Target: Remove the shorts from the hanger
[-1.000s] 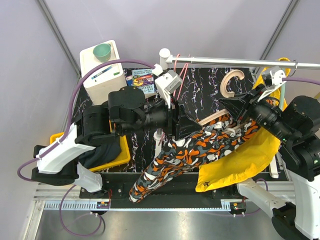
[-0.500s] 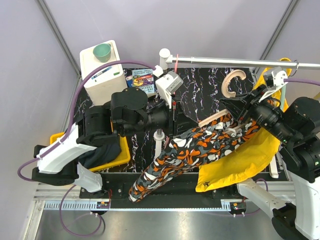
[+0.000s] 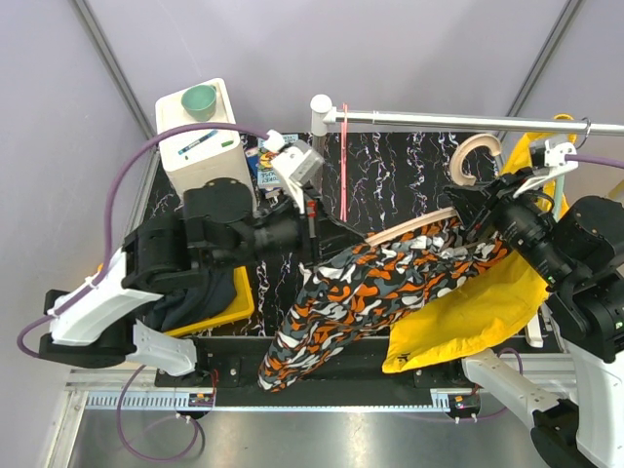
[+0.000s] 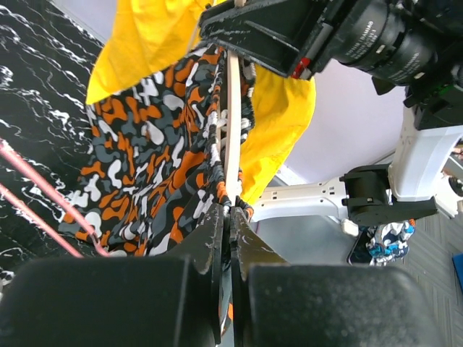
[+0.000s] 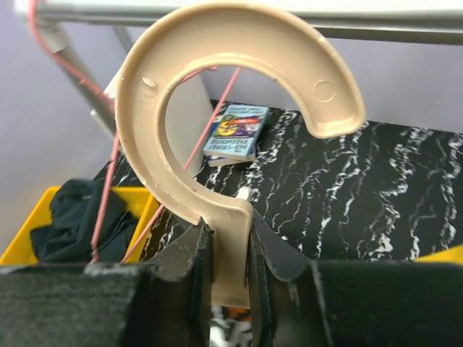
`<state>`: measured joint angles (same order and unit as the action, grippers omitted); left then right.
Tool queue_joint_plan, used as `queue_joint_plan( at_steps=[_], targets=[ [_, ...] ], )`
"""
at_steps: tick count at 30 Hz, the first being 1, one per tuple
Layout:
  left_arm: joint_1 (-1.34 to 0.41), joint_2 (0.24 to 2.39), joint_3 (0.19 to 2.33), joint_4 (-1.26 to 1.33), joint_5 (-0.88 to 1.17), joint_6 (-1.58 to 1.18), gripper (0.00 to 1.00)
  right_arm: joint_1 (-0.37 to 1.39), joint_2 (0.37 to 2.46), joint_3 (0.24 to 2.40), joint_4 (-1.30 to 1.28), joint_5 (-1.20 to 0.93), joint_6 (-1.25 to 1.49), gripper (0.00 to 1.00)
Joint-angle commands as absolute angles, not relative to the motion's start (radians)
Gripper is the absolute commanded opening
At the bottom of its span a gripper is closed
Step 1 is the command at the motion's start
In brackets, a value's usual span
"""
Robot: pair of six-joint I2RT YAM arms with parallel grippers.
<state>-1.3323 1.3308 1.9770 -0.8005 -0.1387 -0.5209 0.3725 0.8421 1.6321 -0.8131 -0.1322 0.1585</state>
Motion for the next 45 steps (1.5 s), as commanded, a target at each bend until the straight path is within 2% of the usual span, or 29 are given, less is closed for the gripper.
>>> queue_joint_plan(
  at_steps=[1, 14, 19, 23, 26, 33, 41, 45],
  targets=[
    [-1.331, 1.217, 1.919, -0.703, -0.156, -0.502, 0.00, 0.373, 0.822, 1.626, -0.782, 0.123, 0.222, 0.00],
    [-1.331, 1.094, 1.783, -0.676, -0.069, -0.497, 0.00, 0.373, 0.801, 1.629, -0.795, 0.226, 0.443, 0.00],
    [-1.331, 1.123, 1.773, -0.670, -0.031, -0.506, 0.00, 0.373, 0.815, 1.644, -0.723, 0.005, 0.534, 0.00],
    [-1.331, 1.158, 1.770, -0.669, -0.006, -0.503, 0.00, 0.373, 0.815, 1.626, -0.557, -0.358, 0.604, 0.00],
    [-1.331, 1.158, 1.721, -0.672, 0.015, -0.505, 0.00, 0.373, 0.802, 1.627, -0.439, -0.425, 0.666, 0.00],
    [-1.331, 1.094, 1.577, -0.703, 0.020, -0.551, 0.00, 0.373, 0.828, 1.792, -0.431, -0.333, 0.676, 0.00],
    [-1.331, 0.971, 1.402, -0.767, 0.003, -0.621, 0.00, 0.373, 0.822, 1.809, -0.465, -0.249, 0.649, 0.00],
    [-1.331, 0.905, 1.355, -0.848, -0.095, -0.678, 0.00, 0.373, 0.830, 1.813, -0.468, -0.242, 0.646, 0.00]
  ],
)
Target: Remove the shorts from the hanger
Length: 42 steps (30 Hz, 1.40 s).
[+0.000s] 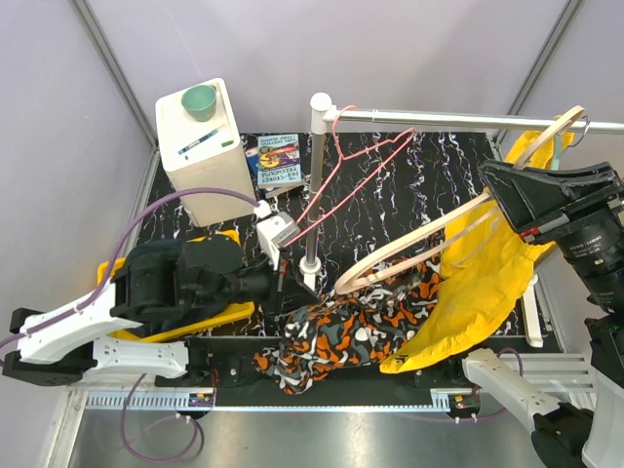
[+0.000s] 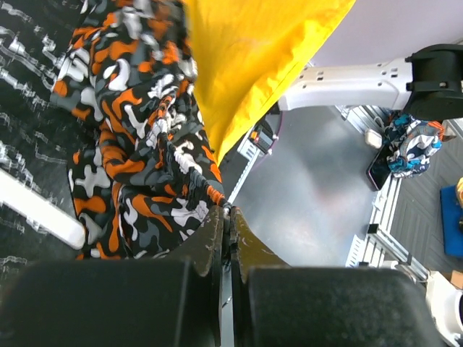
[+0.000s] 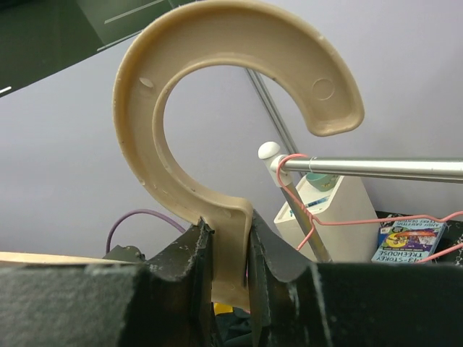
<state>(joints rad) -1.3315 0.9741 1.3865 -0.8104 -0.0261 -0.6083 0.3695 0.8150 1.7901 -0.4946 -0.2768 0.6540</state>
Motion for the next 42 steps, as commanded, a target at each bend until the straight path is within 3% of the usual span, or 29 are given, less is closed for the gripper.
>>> queue_joint_plan(
  at_steps=[1, 10, 16, 19, 22, 24, 31, 42],
  targets=[
    [-1.331, 0.894, 1.345, -0.894, -0.115, -0.692, 0.00, 0.373, 0.830, 1.813, -0.471, -0.238, 0.643, 0.00],
    [-1.331, 0.661, 1.238, -1.175, -0.465, -1.043, 0.00, 0.373, 0.819, 1.809, -0.495, -0.216, 0.627, 0.00],
    [-1.322, 0.762, 1.339, -1.258, -0.647, -1.049, 0.00, 0.371, 0.836, 1.828, -0.506, -0.212, 0.611, 0.00],
    [-1.205, 0.834, 1.361, -1.232, -0.589, -0.979, 0.00, 0.373, 0.845, 1.848, -0.512, -0.209, 0.592, 0.00],
    [-0.891, 0.816, 1.296, -1.104, -0.402, -0.855, 0.00, 0.373, 0.853, 1.865, -0.522, -0.207, 0.584, 0.00],
    [-0.801, 0.802, 1.307, -1.051, -0.345, -0.786, 0.00, 0.373, 0.857, 1.874, -0.528, -0.206, 0.584, 0.00],
    [-0.478, 0.957, 1.693, -1.160, -0.420, -0.641, 0.00, 0.374, 0.880, 1.913, -0.555, -0.210, 0.586, 0.00],
    [-0.410, 1.083, 2.139, -1.186, -0.745, -0.543, 0.00, 0.373, 0.916, 1.954, -0.566, -0.261, 0.617, 0.00]
  ],
)
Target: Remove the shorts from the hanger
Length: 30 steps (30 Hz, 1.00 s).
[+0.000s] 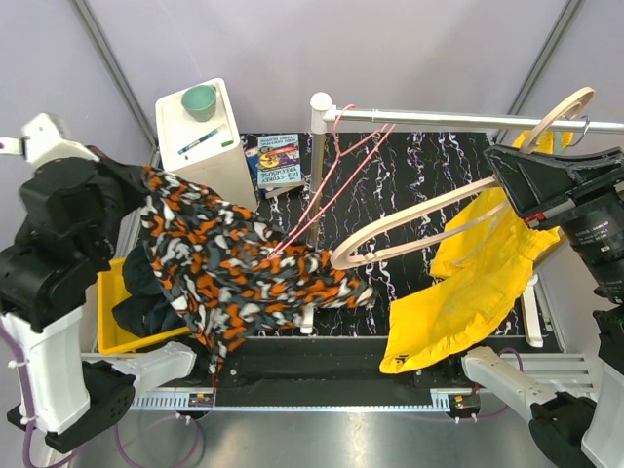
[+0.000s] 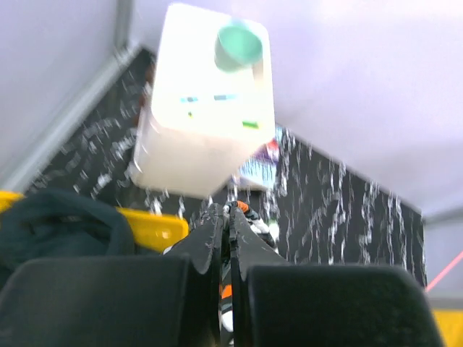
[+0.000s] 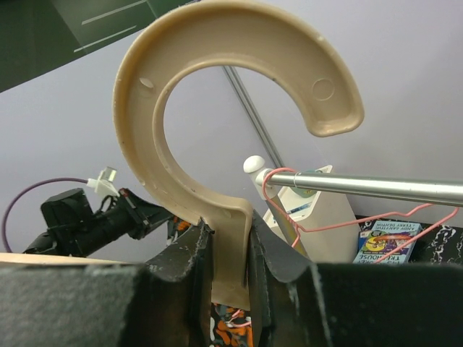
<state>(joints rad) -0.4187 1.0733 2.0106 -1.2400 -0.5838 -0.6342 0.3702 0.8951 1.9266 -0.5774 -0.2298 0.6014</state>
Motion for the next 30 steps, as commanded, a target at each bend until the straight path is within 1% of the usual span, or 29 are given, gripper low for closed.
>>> queue_joint_plan(
  at_steps=[1, 3, 7, 11, 14, 18, 19, 25, 30],
  targets=[
    [-0.410, 1.100, 2.164, -1.177, -0.759, -0.520, 0.00, 0.373, 0.917, 1.953, -0.568, -0.262, 0.618, 0.00],
    [-0.410, 1.118, 2.228, -1.145, -0.793, -0.441, 0.00, 0.374, 0.916, 1.954, -0.569, -0.268, 0.617, 0.00],
    [-0.411, 1.109, 2.246, -1.013, -0.844, -0.304, 0.00, 0.371, 0.925, 1.963, -0.568, -0.282, 0.617, 0.00],
    [-0.410, 1.075, 2.221, -0.743, -0.862, -0.134, 0.00, 0.373, 0.928, 1.965, -0.574, -0.296, 0.620, 0.00],
    [-0.413, 1.100, 2.279, -0.616, -0.865, -0.008, 0.00, 0.373, 0.930, 1.967, -0.574, -0.301, 0.620, 0.00],
    [-0.413, 1.155, 2.403, -0.565, -0.891, 0.121, 0.00, 0.373, 0.940, 1.980, -0.578, -0.310, 0.618, 0.00],
    [-0.414, 1.155, 2.407, -0.558, -0.899, 0.162, 0.00, 0.373, 0.937, 1.983, -0.581, -0.313, 0.620, 0.00],
    [-0.462, 1.082, 2.329, -0.502, -0.980, 0.282, 0.00, 0.373, 0.939, 1.985, -0.595, -0.310, 0.606, 0.00],
    [-0.564, 0.973, 2.201, -0.502, -1.061, 0.264, 0.00, 0.373, 0.951, 1.988, -0.592, -0.314, 0.611, 0.00]
  ],
)
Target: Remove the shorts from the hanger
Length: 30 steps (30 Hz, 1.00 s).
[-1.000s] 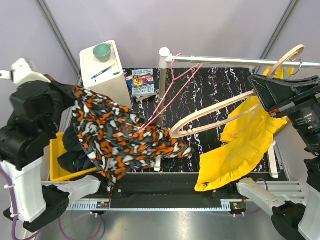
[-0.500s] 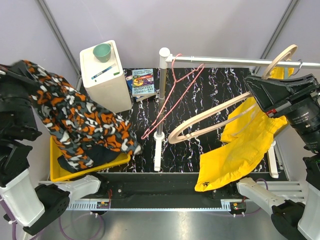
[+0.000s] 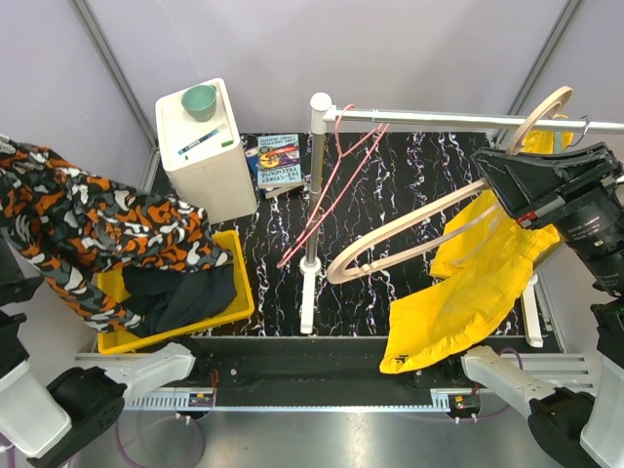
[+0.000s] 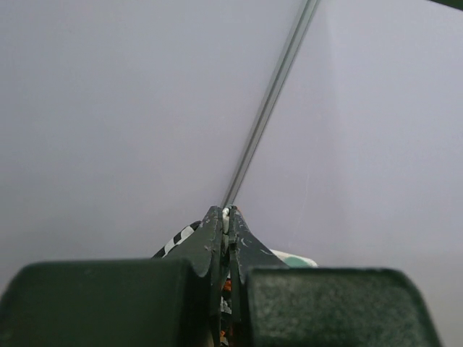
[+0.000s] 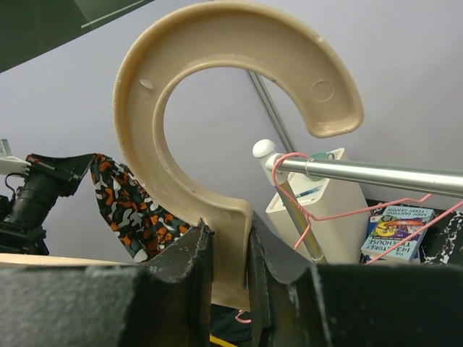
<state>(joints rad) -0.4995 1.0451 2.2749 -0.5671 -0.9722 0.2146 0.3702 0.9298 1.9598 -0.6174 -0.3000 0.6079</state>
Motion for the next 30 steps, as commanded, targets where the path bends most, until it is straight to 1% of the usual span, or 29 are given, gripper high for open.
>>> queue_joint_plan(
  at_steps=[1, 3, 7, 8, 9, 11, 13, 14, 15, 16, 17, 18, 19, 20, 22, 23, 25, 26, 30],
  targets=[
    [-0.581, 0.957, 2.178, -0.502, -1.077, 0.259, 0.00, 0.373, 0.956, 1.988, -0.594, -0.316, 0.611, 0.00],
    [-0.644, 0.922, 2.108, -0.503, -1.132, 0.253, 0.00, 0.373, 0.959, 1.985, -0.591, -0.321, 0.615, 0.00],
    [-0.770, 0.882, 1.953, -0.557, -1.271, 0.123, 0.00, 0.373, 0.962, 1.971, -0.580, -0.322, 0.633, 0.00],
    [-0.793, 0.874, 1.857, -0.560, -1.285, 0.098, 0.00, 0.373, 0.963, 1.968, -0.575, -0.325, 0.638, 0.00],
    [-0.796, 0.862, 1.812, -0.574, -1.281, 0.068, 0.00, 0.373, 0.963, 1.962, -0.572, -0.331, 0.641, 0.00],
    [-0.795, 0.853, 1.714, -0.658, -1.259, -0.084, 0.00, 0.373, 0.966, 1.959, -0.569, -0.345, 0.652, 0.00],
    [-0.789, 0.841, 1.633, -0.676, -1.244, -0.177, 0.00, 0.373, 0.971, 1.956, -0.571, -0.354, 0.666, 0.00],
    [-0.754, 0.838, 1.553, -0.690, -1.209, -0.213, 0.00, 0.373, 0.971, 1.954, -0.569, -0.362, 0.670, 0.00],
    [-0.715, 0.836, 1.519, -0.710, -1.160, -0.254, 0.00, 0.373, 0.973, 1.954, -0.571, -0.367, 0.673, 0.00],
    [-0.660, 0.842, 1.488, -0.769, -1.015, -0.361, 0.00, 0.373, 0.974, 1.954, -0.569, -0.373, 0.681, 0.00],
    [-0.521, 0.847, 1.424, -0.784, -0.927, -0.406, 0.00, 0.373, 0.974, 1.953, -0.569, -0.377, 0.684, 0.00],
    [-0.453, 0.851, 1.387, -0.787, -0.838, -0.437, 0.00, 0.374, 0.974, 1.951, -0.569, -0.380, 0.686, 0.00],
    [-0.395, 0.856, 1.350, -0.784, -0.702, -0.490, 0.00, 0.373, 0.971, 1.951, -0.571, -0.382, 0.695, 0.00],
    [-0.306, 0.859, 1.289, -0.778, -0.649, -0.511, 0.00, 0.373, 0.973, 1.951, -0.571, -0.388, 0.698, 0.00],
    [-0.227, 0.861, 1.240, -0.770, -0.525, -0.590, 0.00, 0.373, 0.973, 1.957, -0.581, -0.397, 0.703, 0.00],
    [-0.145, 0.862, 1.201, -0.762, -0.478, -0.612, 0.00, 0.373, 0.974, 1.960, -0.589, -0.402, 0.703, 0.00],
    [-0.071, 0.861, 1.166, -0.741, -0.366, -0.661, 0.00, 0.374, 0.979, 1.973, -0.604, -0.408, 0.703, 0.00],
    [-0.019, 0.862, 1.142, -0.741, -0.347, -0.675, 0.00, 0.373, 0.979, 1.973, -0.607, -0.410, 0.706, 0.00],
    [0.081, 0.873, 1.072, -0.758, -0.282, -0.752, 0.00, 0.373, 0.982, 1.970, -0.607, -0.416, 0.712, 0.00]
  ],
)
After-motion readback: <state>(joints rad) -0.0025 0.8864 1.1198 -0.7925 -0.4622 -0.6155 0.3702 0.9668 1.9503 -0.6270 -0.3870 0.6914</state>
